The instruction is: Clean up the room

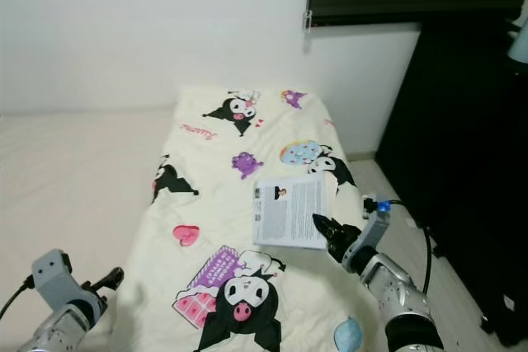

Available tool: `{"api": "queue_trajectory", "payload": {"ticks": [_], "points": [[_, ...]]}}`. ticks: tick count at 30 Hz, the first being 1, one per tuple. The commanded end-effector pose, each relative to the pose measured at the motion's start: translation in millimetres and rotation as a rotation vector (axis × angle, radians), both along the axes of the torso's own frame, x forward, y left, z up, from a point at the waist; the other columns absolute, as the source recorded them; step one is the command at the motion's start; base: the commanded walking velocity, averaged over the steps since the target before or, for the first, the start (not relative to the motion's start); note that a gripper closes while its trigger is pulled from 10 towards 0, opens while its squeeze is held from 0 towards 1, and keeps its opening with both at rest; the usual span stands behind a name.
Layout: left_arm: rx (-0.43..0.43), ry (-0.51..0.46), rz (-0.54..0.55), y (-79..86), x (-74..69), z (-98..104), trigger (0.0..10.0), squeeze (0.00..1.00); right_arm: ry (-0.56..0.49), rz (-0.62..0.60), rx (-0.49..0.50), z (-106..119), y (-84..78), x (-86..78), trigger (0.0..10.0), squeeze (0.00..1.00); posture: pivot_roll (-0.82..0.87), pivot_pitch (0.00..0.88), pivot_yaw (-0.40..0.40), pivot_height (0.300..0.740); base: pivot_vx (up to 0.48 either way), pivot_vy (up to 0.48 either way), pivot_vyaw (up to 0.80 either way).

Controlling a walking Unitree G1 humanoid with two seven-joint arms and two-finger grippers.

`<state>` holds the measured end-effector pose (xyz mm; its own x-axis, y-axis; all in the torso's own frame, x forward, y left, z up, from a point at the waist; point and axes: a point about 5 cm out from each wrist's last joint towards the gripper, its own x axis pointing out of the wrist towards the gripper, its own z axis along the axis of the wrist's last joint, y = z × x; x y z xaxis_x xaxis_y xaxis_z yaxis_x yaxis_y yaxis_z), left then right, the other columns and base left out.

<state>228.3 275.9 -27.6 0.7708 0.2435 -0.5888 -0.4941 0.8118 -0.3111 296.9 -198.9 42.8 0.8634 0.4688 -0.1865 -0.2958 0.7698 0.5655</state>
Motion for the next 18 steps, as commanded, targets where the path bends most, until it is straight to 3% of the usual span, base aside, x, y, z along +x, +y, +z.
{"api": "queue_trajectory", "payload": {"ticks": [1, 2, 5, 9, 18], "points": [[0.002, 0.101, -0.008, -8.4, -17.9, -17.7, 10.0, 0.0, -0.043, 0.033, -0.02, 2.3, 7.2, 3.2, 10.0, 0.0, -0.11, 0.0, -0.041, 0.74, 0.0, 0.0, 0.79], [0.002, 0.101, -0.008, -8.4, -17.9, -17.7, 10.0, 0.0, -0.043, 0.033, -0.02, 2.3, 7.2, 3.2, 10.0, 0.0, -0.11, 0.0, -0.041, 0.74, 0.0, 0.0, 0.79], [0.02, 0.254, -0.045, -23.3, -39.8, -38.7, 10.0, 0.0, -0.07, 0.064, -0.044, 0.7, 17.2, 6.5, 10.0, 0.0, -0.11, 0.0, -0.036, 0.74, -0.32, 0.0, 0.78], [0.027, 0.286, -0.056, -28.6, -45.6, -43.8, 10.0, 0.0, -0.091, 0.081, -0.043, 2.3, 22.1, 8.0, 10.0, 0.0, -0.1, 0.0, -0.031, 0.74, -0.48, 0.0, 0.78], [0.032, 0.343, -0.132, -42.2, -61.9, -55.3, 10.0, 0.0, -0.125, 0.102, -0.04, 3.3, 32.6, 10.9, 10.0, 0.0, -0.1, 0.0, -0.021, 0.74, 0.0, 0.0, 0.78]]}}
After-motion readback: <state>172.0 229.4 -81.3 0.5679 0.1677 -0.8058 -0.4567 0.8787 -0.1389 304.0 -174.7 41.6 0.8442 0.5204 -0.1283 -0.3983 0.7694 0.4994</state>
